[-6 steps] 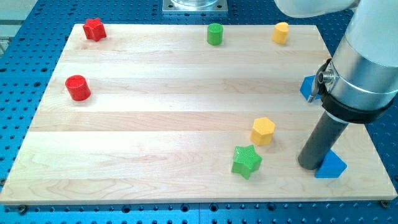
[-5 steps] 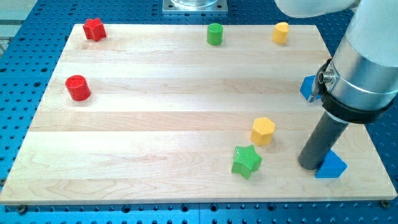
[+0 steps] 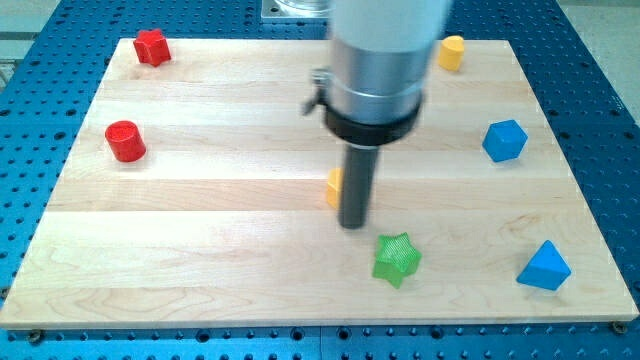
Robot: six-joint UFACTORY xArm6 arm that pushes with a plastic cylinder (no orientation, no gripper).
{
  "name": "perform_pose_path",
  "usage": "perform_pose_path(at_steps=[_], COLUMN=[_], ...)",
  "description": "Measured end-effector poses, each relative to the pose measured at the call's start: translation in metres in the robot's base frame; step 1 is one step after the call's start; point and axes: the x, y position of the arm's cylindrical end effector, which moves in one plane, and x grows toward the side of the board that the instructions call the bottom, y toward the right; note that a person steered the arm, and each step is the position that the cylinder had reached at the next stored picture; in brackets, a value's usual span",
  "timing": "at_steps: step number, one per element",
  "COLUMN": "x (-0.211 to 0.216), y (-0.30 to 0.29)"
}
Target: Place the hexagon and green star in a horizon line
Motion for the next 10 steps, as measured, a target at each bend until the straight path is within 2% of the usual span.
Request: perform_pose_path(at_steps=[1, 2, 5, 6, 7, 8, 9, 10], x=[-0.02, -0.051, 0.038, 0.048, 0.009, -0.007, -0.006, 0.029], y=[0.039, 0.006, -0.228, -0.241, -0.216, -0.084, 0.054, 0.1])
